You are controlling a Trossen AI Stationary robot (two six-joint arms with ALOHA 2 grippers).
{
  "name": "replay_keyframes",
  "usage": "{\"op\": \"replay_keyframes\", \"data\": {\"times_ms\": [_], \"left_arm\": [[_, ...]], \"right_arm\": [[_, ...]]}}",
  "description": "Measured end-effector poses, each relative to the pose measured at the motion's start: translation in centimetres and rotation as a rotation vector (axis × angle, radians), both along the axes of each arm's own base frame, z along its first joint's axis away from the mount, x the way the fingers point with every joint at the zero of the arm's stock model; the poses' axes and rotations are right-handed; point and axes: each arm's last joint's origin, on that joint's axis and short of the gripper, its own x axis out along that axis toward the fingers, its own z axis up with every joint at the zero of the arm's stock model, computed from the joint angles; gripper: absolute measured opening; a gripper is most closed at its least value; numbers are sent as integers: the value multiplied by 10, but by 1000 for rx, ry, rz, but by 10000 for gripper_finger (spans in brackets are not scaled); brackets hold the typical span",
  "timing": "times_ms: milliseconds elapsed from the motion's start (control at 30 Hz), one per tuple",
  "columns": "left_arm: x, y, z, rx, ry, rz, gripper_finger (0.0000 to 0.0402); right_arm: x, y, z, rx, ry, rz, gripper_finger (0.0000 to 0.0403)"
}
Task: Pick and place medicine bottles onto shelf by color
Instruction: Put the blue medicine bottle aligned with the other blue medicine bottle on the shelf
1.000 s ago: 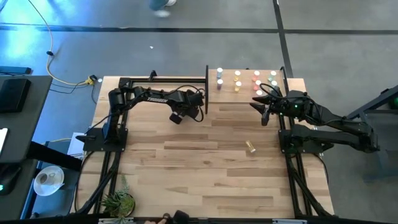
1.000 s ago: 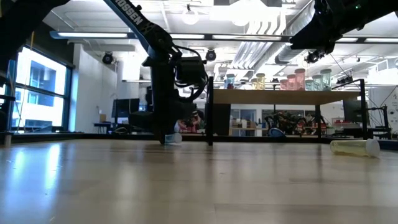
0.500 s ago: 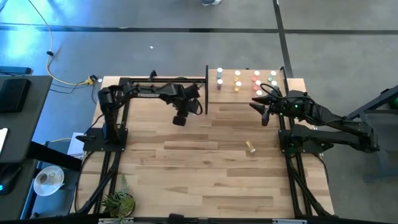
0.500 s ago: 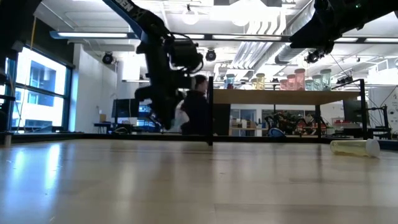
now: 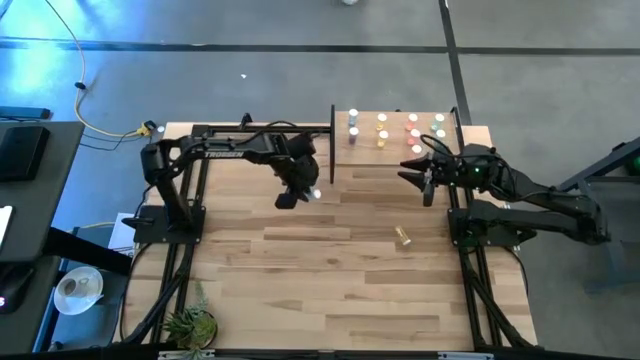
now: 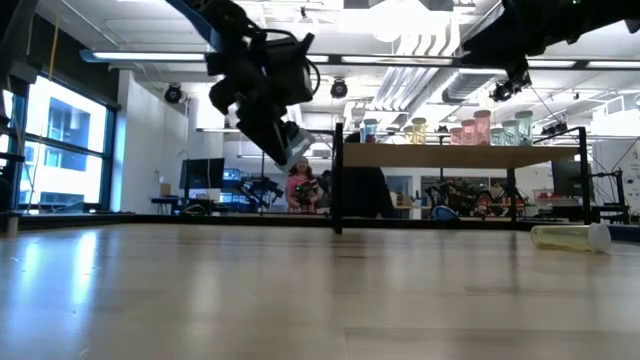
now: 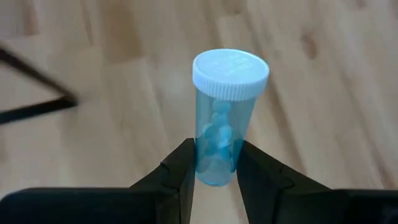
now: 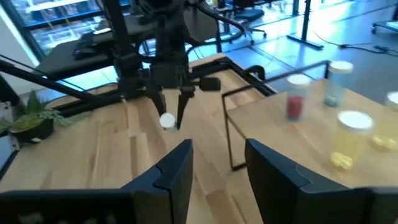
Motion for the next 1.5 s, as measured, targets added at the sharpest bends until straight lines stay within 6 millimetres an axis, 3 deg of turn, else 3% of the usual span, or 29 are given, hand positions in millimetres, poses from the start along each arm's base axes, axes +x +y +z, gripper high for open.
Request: {"op": "replay_keyframes", "data": {"times_ms": [233,467,1000,1267,1500], "left_arm": [[-7,-14,-14,-8,-170,37,90],[1,-27,-17,95,-343,157,90],[29,-52,4,268,-676,379,90],[30,-53,6,316,-685,438,90],[29,-51,7,343,-684,471,90]], "right_arm": [[17,0,-1,-31,-1,72,138],[38,3,-3,-112,-7,149,138],[82,4,-8,-207,-82,218,159],[108,-2,6,-258,-57,231,161],[128,-6,6,-286,-6,245,161]]}}
